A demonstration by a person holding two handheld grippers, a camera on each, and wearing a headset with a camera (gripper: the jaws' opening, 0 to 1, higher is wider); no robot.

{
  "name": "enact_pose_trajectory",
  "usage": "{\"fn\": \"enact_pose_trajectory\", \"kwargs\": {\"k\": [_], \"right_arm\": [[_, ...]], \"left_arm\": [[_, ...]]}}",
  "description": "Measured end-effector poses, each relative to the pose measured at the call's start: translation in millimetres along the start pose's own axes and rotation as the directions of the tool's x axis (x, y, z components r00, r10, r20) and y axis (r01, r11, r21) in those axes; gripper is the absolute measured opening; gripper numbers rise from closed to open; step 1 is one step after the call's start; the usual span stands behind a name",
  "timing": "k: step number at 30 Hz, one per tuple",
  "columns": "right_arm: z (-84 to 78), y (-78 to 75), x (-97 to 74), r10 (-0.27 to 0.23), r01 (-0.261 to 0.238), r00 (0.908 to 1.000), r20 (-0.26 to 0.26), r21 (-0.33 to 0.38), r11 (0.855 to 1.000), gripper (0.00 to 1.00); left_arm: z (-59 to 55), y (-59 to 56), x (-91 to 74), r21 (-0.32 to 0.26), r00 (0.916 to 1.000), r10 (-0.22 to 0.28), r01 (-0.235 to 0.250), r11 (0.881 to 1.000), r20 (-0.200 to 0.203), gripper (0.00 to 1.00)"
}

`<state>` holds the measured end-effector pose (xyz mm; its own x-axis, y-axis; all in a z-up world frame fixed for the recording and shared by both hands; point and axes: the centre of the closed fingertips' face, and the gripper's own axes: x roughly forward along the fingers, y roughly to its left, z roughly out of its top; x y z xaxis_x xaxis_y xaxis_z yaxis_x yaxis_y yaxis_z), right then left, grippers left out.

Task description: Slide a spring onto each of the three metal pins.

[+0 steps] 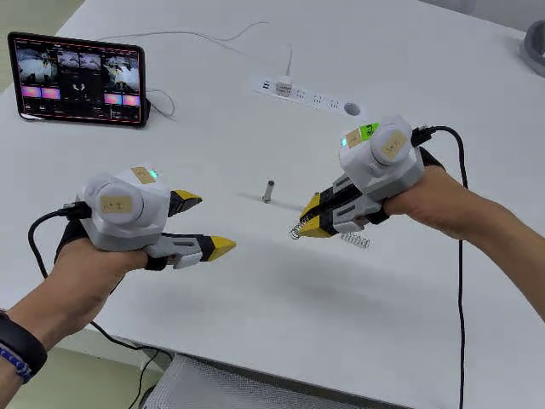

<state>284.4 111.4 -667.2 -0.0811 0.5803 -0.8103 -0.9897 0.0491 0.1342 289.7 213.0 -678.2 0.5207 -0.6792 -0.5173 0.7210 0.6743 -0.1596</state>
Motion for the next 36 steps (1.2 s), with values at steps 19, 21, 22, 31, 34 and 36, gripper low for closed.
{"fn": "enact_pose_trajectory", "kwargs": {"k": [19, 21, 22, 31, 34, 36], "right_arm": [[2.3, -48.4, 12.7, -0.042, 0.041, 0.9981, -0.046, -0.019, 0.999, 0.12], [2.2, -55.5, 13.5, -0.048, 0.046, 0.9976, -0.051, -0.024, 0.999, 0.12], [2.0, -59.8, 13.9, -0.051, 0.05, 0.9972, -0.055, -0.025, 0.998, 0.12], [4.2, -89.2, 17.5, -0.074, 0.074, 0.9963, -0.043, -0.003, 0.997, 0.12], [4.3, -95.9, 20.6, -0.077, 0.078, 0.9961, -0.042, 0.002, 0.997, 0.12], [4.2, -99.8, 24.0, -0.077, 0.078, 0.9963, -0.039, 0.006, 0.997, 0.12]], "left_arm": [[-15.5, 19.5, -8.7, -0.041, 0.9983, 0.054, -0.055, 0.998, -0.02, 0.66], [-15.9, 20.5, -9.4, -0.044, 0.9982, 0.057, -0.058, 0.997, -0.019, 0.66], [-16.4, 21.2, -9.7, -0.045, 0.9981, 0.059, -0.06, 0.997, -0.019, 0.66], [-21.3, 25.2, -11.3, -0.047, 0.9971, 0.068, -0.07, 0.996, -0.033, 0.69], [-21.0, 26.0, -11.5, -0.053, 0.9971, 0.07, -0.072, 0.996, -0.03, 0.69], [-21.7, 26.7, -11.4, -0.054, 0.9968, 0.073, -0.075, 0.996, -0.032, 0.7]]}}
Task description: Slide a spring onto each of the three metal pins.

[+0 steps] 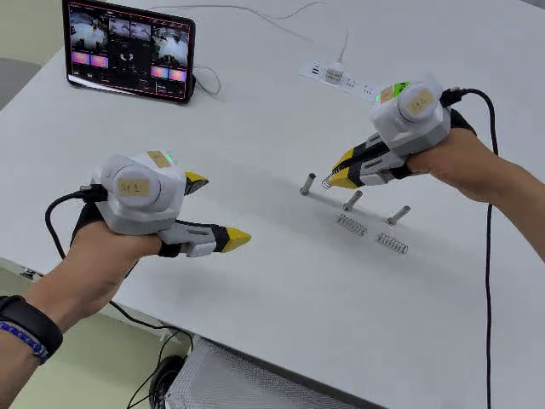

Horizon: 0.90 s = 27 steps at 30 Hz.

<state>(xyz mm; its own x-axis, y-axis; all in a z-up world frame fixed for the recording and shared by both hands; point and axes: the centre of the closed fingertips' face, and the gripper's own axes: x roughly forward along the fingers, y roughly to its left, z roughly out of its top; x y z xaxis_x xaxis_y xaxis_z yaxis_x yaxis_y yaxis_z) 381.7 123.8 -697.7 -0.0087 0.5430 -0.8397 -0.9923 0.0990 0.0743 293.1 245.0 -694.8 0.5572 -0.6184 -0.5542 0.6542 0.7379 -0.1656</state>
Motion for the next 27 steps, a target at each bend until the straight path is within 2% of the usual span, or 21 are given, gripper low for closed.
{"fn": "enact_pose_trajectory", "kwargs": {"k": [14, 27], "right_arm": [[1.5, -23.3, 19.8, -0.011, 0.011, 0.9999, -0.011, -0.003, 1.0, 0.12], [-1.1, -26.3, 32.6, -0.003, 0.002, 0.9992, -0.039, -0.017, 1.0, 0.12]], "left_arm": [[-5.5, -0.7, 1.7, -0.019, 1.0, 0.006, -0.006, 1.0, -0.007, 0.72], [-4.5, 1.1, -0.5, -0.033, 0.9999, 0.013, -0.013, 0.999, -0.005, 0.72]]}}
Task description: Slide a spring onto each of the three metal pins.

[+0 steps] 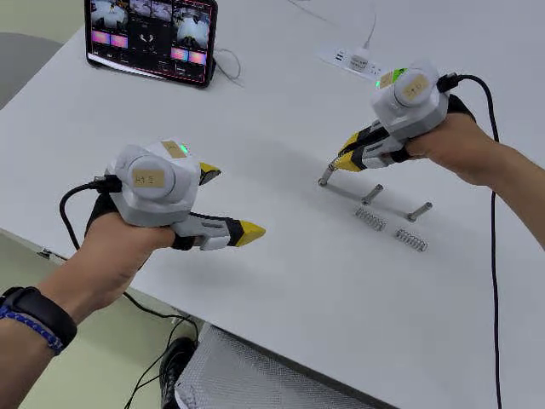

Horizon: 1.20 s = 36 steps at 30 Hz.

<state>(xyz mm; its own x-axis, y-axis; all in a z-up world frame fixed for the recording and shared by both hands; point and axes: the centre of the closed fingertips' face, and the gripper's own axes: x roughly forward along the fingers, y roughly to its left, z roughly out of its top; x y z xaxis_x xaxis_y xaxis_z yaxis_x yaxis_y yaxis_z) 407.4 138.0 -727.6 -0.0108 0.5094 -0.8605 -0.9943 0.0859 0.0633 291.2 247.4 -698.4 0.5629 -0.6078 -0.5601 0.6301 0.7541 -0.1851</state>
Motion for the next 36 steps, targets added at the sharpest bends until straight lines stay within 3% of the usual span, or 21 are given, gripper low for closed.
{"fn": "enact_pose_trajectory", "kwargs": {"k": [12, 17, 36], "right_arm": [[-2.7, 1.3, 10.0, 0.013, -0.013, 0.9995, -0.03, -0.022, 1.0, 0.12], [1.2, -1.1, 11.3, 0.017, -0.017, 0.9997, -0.017, -0.01, 1.0, 0.12], [-7.8, 0.8, 30.2, 0.02, -0.026, 0.9974, -0.07, -0.079, 0.997, 0.12]], "left_arm": [[-0.6, -3.8, 0.2, -0.002, 1.0, -0.008, 0.008, 1.0, -0.001, 0.71], [-0.6, -4.5, 0.6, -0.002, 1.0, -0.009, 0.009, 1.0, -0.001, 0.71], [0.9, -2.3, 1.7, 0.0, 1.0, -0.005, 0.005, 1.0, -0.003, 0.71]]}}
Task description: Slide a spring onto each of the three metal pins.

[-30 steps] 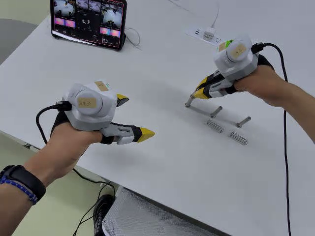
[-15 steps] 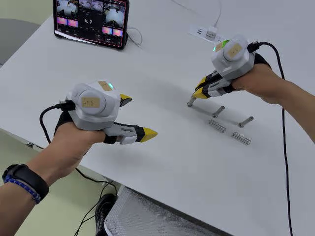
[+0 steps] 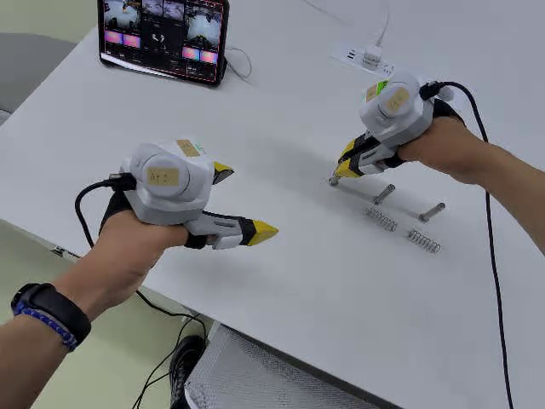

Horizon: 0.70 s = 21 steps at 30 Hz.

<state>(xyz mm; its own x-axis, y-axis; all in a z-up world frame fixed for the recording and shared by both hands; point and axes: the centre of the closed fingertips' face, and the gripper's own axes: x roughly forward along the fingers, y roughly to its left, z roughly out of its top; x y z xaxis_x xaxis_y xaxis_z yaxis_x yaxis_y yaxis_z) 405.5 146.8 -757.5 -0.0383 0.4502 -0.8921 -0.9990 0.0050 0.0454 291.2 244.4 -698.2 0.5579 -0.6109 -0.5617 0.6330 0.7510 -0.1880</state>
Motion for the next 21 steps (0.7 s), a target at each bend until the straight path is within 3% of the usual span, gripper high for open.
{"fn": "enact_pose_trajectory", "kwargs": {"k": [21], "right_arm": [[-7.0, 4.6, 17.2, 0.014, -0.015, 0.9993, -0.035, -0.019, 1.0, 0.13]], "left_arm": [[1.8, 3.3, 3.7, 0.008, 1.0, -0.003, 0.003, 1.0, 0.003, 0.71]]}}
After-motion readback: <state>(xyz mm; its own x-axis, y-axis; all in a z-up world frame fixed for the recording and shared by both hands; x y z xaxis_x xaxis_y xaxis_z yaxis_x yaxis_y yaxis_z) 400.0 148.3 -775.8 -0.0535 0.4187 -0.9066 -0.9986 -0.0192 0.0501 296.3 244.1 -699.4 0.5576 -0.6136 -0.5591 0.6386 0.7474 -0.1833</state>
